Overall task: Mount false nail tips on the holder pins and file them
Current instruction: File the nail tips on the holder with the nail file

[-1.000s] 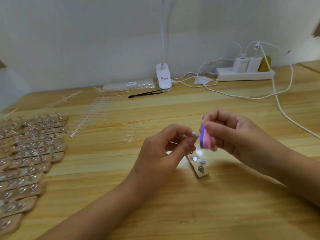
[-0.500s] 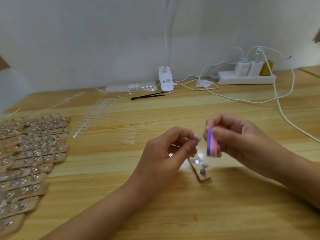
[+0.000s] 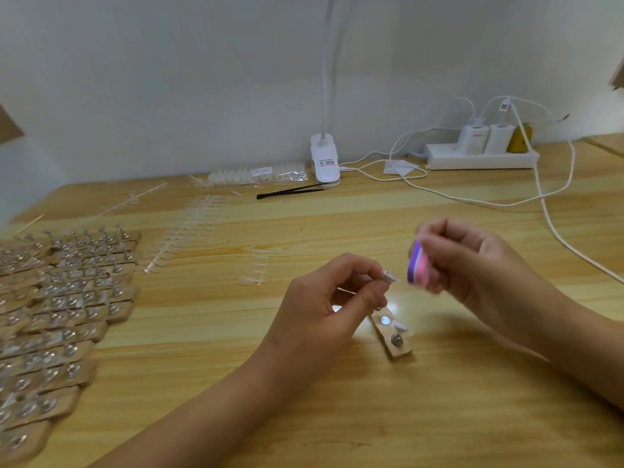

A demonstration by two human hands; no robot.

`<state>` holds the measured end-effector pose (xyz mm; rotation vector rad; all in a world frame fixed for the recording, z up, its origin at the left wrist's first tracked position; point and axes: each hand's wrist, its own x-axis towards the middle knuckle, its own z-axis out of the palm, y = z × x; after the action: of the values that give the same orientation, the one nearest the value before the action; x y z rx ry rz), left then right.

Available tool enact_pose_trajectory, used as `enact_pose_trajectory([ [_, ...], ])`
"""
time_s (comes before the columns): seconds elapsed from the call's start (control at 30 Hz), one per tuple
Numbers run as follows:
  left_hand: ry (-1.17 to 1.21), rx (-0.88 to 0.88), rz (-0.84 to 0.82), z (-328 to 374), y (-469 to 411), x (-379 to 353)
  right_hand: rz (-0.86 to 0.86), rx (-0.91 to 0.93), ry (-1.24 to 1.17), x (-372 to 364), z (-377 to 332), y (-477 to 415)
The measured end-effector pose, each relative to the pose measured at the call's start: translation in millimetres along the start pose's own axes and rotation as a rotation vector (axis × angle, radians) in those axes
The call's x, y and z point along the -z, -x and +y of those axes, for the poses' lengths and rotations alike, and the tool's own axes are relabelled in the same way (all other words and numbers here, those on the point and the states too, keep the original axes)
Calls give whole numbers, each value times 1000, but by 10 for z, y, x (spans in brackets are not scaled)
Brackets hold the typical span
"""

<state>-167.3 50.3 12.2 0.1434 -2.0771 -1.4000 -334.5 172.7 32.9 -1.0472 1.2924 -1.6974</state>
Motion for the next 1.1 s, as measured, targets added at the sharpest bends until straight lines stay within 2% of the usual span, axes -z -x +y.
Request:
enact_pose_trajectory([
  [0.07,-3,2,-4,1,0,-3,-83,19,69,-69,12,33],
  [0.17,5,9,-9,1,12,-5,150,19,81,-29,6,-17],
  [0.2,4,8,-8,-2,10,-5,171,11,39,2,-1,-23],
  [0.3,1,8,-7,-3,4,-8,-62,-15,-25,-41,13,12],
  [0.33,0,7,-9,-3,4,-9,-73,-11,20,-63,27,12],
  [0.4,4,11,-13,0,6,-9,82,-14,106,-38,35,-31],
  [0.47,-1,12,-10,2,7,-3,192,-17,21,31,13,-50],
  [0.5,-4,13,-7,1,3,3,133,-22,-16,48,-5,-38],
  [0.57,-8,16,1,-7,4,13,-103,-46,-15,-9,2,5],
  [0.6,-14,16,7,-12,4,16,-153,-43,9,-56,16,26],
  [0.63,-17,18,12,-16,4,18,-123,-39,42,-76,28,23],
  [0.73,-1,36,25,-17,4,16,185,-37,28,3,16,-50],
  [0.77,-3,38,21,-17,2,15,203,-57,-1,30,-9,-55],
  [0.8,-9,36,16,-17,0,13,146,-85,-16,49,-23,-50],
  [0.9,-38,30,-5,-23,11,13,-113,-178,-16,-27,-14,-7],
  [0.93,-49,24,-10,-22,12,12,-109,-185,5,-46,-3,-5],
  [1.03,-47,17,-12,-5,16,6,91,-173,-3,-9,1,-55],
  [1.1,-39,24,-17,6,13,4,119,-185,-15,16,-16,-68],
])
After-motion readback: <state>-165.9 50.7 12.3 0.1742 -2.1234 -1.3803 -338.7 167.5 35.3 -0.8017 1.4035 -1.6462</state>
